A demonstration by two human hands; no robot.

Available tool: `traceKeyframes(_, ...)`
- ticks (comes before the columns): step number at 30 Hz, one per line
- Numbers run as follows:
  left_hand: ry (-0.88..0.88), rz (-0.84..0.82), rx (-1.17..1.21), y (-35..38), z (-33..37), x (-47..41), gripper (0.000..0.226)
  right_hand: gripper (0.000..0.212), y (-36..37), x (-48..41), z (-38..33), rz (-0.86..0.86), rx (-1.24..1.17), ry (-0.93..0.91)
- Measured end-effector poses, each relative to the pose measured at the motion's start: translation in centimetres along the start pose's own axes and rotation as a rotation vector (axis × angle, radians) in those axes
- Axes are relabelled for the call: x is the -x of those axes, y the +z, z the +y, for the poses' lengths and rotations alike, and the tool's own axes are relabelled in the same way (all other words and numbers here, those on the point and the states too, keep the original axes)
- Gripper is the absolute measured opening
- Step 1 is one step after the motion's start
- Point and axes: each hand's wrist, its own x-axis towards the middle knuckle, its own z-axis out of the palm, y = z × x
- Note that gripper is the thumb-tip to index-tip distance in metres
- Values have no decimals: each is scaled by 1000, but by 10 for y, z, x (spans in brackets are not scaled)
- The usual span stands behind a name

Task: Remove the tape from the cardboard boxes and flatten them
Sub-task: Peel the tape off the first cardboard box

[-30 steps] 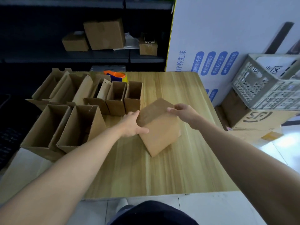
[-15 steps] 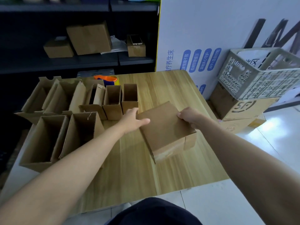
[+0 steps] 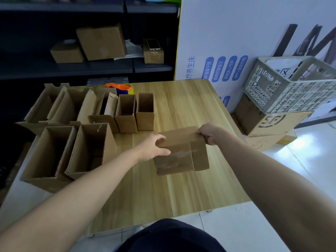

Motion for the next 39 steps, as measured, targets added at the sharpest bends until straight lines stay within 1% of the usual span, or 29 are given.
traceKeyframes(1,1,30,25,-1,-2,-1,63,13,0,2,-1,-34,-4,-1)
traceKeyframes(3,0,64,22,1,-4,-4,47,17,-3,1,-3,-70,13,-21)
traceKeyframes(5,4,101,15,4,-4,-8,38,24,-7,1,-6,-121,48,-52)
traceKeyframes(6,3,127,25,5,-3,-11,34,29,-7,2,-7,-124,121,-78)
traceKeyframes(9,3,217,-4,7,2,-18,30,42,-11,7,-11,-134,377,-149)
traceKeyframes(11,8,310,-57,8,8,-23,26,48,-11,8,-13,-139,529,-192)
traceKeyframes(12,12,366,-62,9,11,-25,24,55,-11,8,-13,-129,590,-209)
traceKeyframes(13,17,420,-58,9,14,-26,23,60,-11,8,-15,-102,616,-227)
traceKeyframes(15,39,469,-49,8,18,-28,27,59,-13,3,-16,-59,567,-247)
traceKeyframes(16,47,438,-54,8,20,-29,34,57,-14,1,-17,-57,510,-237)
traceKeyframes(19,36,226,-88,6,25,-30,66,51,-20,-8,-17,-92,321,-186)
traceKeyframes(21,24,134,-99,6,28,-31,75,52,-19,-12,-15,-57,327,-187)
traceKeyframes(22,21,112,-91,8,29,-33,76,54,-18,-13,-14,-4,414,-226)
traceKeyframes(25,35,101,-97,13,33,-38,76,73,-16,-13,-14,228,867,-402)
traceKeyframes(26,43,98,-111,15,35,-41,77,81,-17,-13,-13,261,1003,-449)
traceKeyframes(27,54,93,-131,17,37,-43,78,89,-19,-14,-12,231,1107,-492)
traceKeyframes(29,85,83,-179,22,42,-47,78,106,-25,-15,-9,-3,1240,-525)
traceKeyframes(30,100,81,-198,25,43,-49,77,114,-28,-17,-6,-122,1295,-505)
traceKeyframes(31,111,81,-213,27,44,-50,77,122,-32,-19,0,-201,1344,-474)
traceKeyframes(32,118,82,-228,30,45,-51,76,128,-36,-21,5,-236,1368,-453)
traceKeyframes(34,138,81,-256,33,46,-53,72,135,-43,-26,15,-229,1341,-465)
traceKeyframes(37,210,154,-324,34,49,-57,55,133,-45,-32,21,-148,1259,-546)
traceKeyframes(39,257,206,-404,32,48,-59,44,130,-41,-35,22,-86,1248,-596)
